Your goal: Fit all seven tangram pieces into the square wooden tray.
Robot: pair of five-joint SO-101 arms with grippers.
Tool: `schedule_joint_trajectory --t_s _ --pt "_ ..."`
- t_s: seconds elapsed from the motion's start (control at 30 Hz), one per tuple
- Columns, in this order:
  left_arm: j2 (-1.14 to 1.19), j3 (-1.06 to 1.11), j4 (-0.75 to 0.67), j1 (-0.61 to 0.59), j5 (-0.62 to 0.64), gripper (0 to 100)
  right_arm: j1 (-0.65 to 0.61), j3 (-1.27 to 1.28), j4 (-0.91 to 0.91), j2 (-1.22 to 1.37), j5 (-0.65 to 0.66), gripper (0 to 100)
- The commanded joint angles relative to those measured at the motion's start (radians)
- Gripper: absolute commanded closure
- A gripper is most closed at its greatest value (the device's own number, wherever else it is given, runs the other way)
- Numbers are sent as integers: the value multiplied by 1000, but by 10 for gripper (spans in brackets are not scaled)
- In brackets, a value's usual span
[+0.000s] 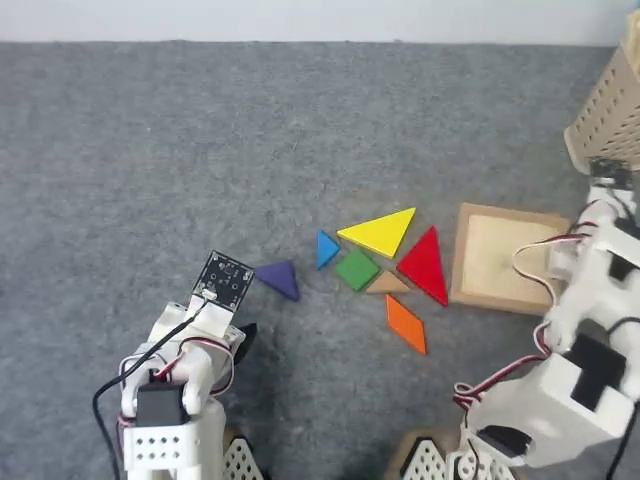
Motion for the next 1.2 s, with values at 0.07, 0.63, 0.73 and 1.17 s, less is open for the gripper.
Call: schedule_joint_trajectory --t_s 0.07,0.63,0.73,1.17 --pt "-15 -10 -2 5 -3 720 22 -92 -12 -10 103 957" --pt "-15 -10 -2 3 -3 720 -389 74 -4 -15 74 957" --pt "-15 -10 -2 2 -3 720 -490 92 1 -13 41 957" --pt "-15 -10 -3 6 -3 720 -641 86 93 -22 -163 924"
